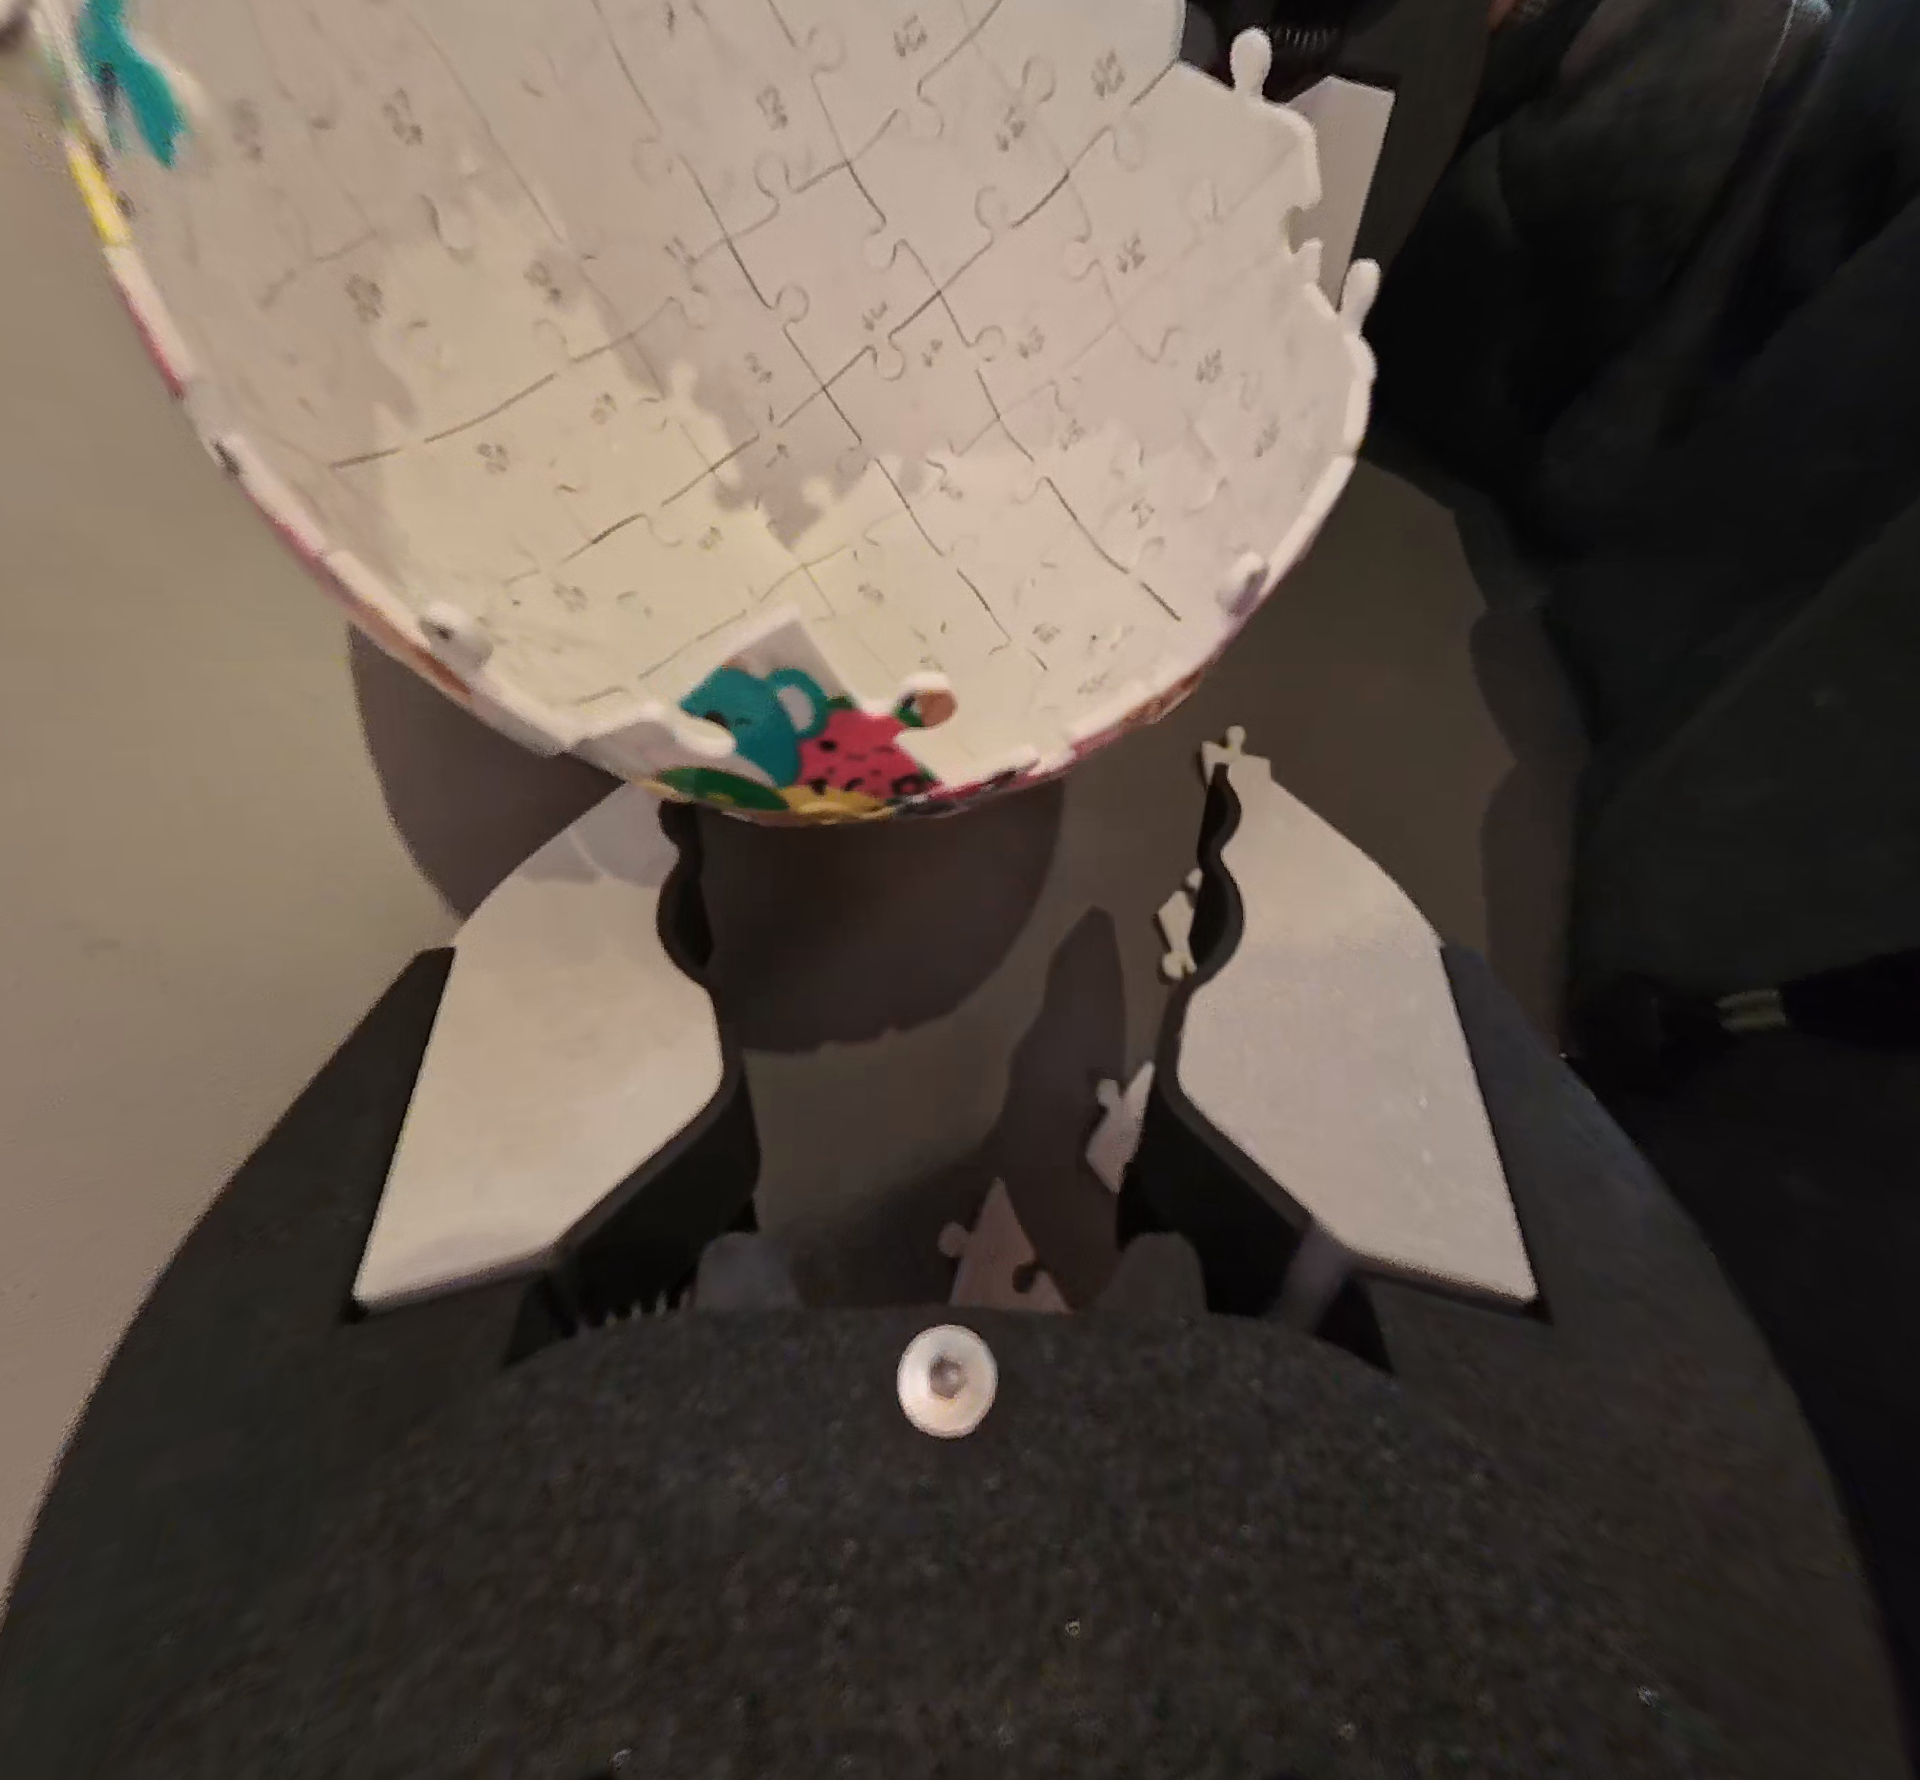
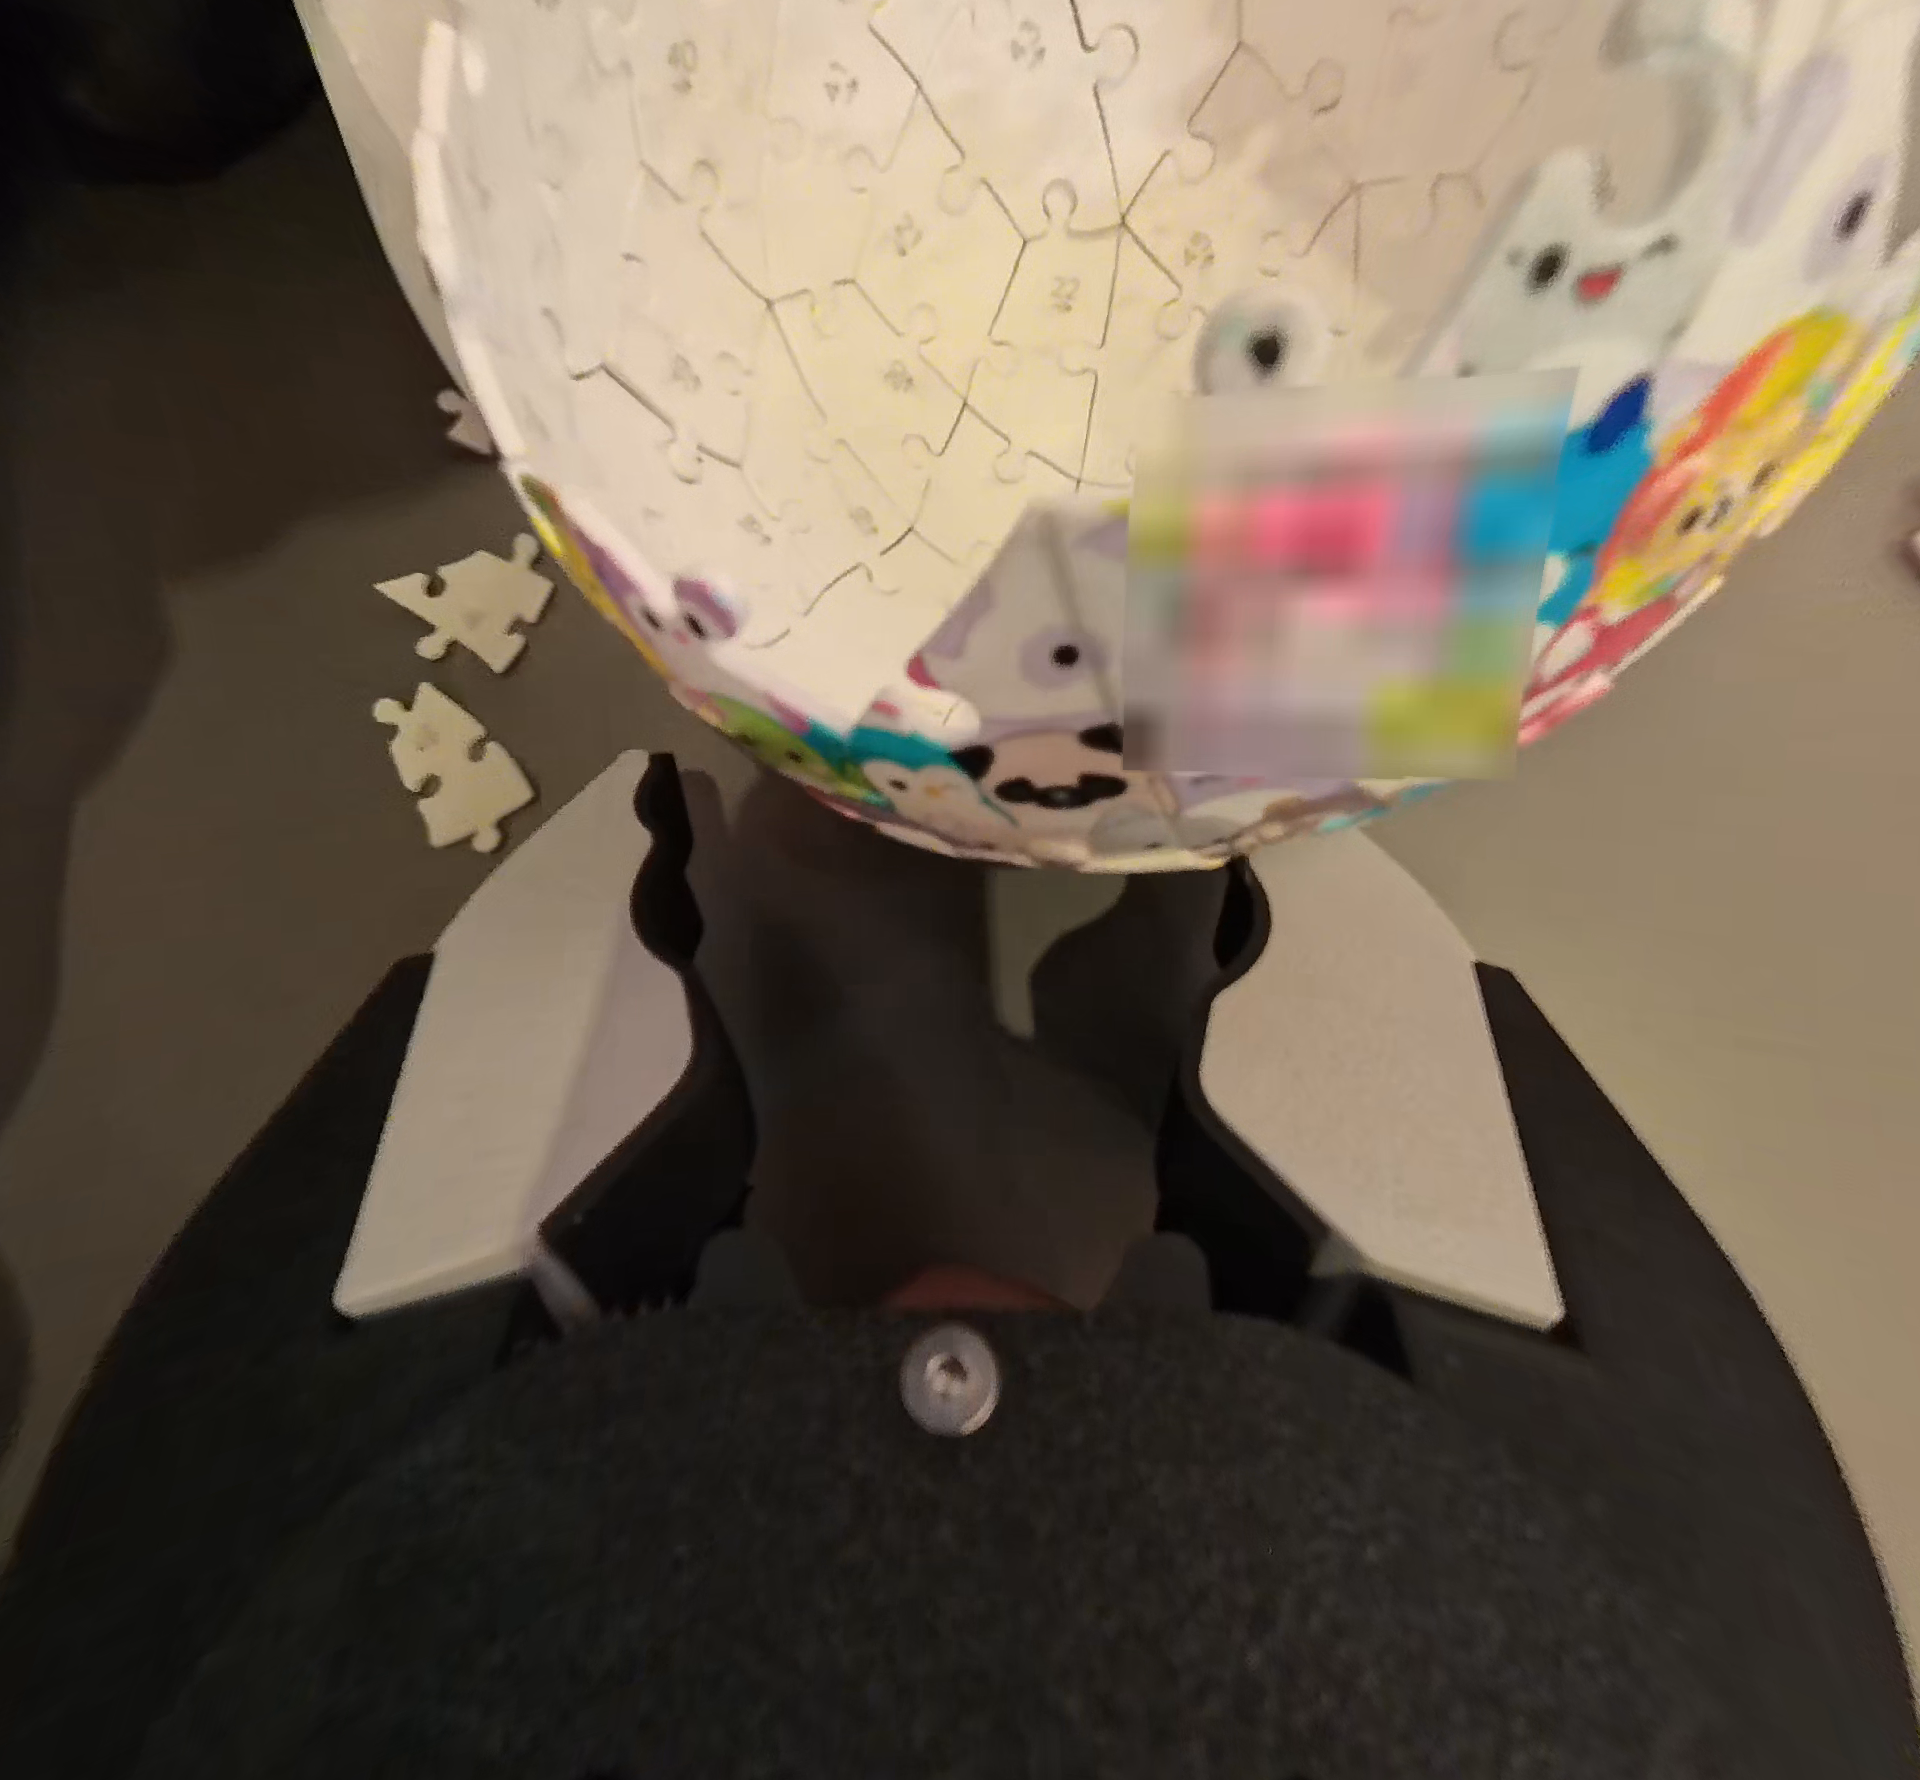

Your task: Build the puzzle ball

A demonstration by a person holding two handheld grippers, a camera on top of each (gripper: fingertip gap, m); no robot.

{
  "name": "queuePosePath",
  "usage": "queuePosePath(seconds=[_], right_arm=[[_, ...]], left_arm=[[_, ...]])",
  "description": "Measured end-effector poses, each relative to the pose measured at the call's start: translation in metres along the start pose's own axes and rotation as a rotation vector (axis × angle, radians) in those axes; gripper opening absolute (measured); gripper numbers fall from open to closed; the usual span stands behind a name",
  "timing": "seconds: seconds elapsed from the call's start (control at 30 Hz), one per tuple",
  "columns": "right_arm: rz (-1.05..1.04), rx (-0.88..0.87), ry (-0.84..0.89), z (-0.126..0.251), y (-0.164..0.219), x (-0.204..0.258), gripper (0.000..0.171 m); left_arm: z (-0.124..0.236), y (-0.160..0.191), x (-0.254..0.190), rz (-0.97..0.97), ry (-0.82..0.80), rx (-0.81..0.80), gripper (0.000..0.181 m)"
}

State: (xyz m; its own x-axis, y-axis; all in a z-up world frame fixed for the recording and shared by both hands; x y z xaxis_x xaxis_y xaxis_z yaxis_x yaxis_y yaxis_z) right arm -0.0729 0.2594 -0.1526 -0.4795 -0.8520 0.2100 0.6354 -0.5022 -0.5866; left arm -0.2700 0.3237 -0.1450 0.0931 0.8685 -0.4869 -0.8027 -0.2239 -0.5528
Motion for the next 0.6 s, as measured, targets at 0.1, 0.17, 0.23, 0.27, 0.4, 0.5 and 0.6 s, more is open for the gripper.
queuePosePath(seconds=[0.1, 0.17, 0.23, 0.27, 0.4, 0.5, 0.6], right_arm=[[-0.003, -0.003, -0.013, -0.002, 0.0, 0.01, 0.098], [0.0, 0.003, -0.005, -0.002, 0.001, 0.013, 0.096], [-0.007, 0.05, 0.052, 0.006, 0.007, 0.009, 0.096], [-0.015, 0.089, 0.088, 0.014, 0.012, 0.004, 0.096], [-0.008, 0.155, 0.334, 0.064, 0.013, -0.046, 0.077], [-0.027, 0.06, 0.32, 0.067, -0.017, -0.091, 0.062], [-0.055, 0.089, 0.203, 0.039, -0.039, -0.118, 0.061]], left_arm=[[0.001, 0.006, -0.006, 0.009, 0.008, 0.007, 0.09], [0.002, 0.011, -0.009, 0.019, 0.007, 0.014, 0.089], [0.007, 0.018, -0.012, 0.03, -0.006, 0.032, 0.087], [0.012, 0.023, -0.013, 0.037, -0.024, 0.039, 0.087], [0.039, 0.035, -0.021, 0.07, -0.083, -0.006, 0.087], [0.055, 0.035, -0.031, 0.065, -0.13, -0.058, 0.085], [0.067, 0.034, -0.045, 0.065, -0.164, -0.105, 0.085]])
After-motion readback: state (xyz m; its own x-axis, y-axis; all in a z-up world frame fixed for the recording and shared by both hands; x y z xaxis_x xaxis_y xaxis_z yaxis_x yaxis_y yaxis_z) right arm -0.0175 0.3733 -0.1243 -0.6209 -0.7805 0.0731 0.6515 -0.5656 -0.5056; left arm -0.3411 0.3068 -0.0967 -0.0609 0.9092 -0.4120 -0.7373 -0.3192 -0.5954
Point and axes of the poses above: each gripper's, where its closed fingertips meet, z back along the fingers, y out of its underside, x = y × z across the jaws, the point moved 10 cm from there along z, back along the fingers, and after that the axes turned 9 degrees about x, right-handed, at the moved point
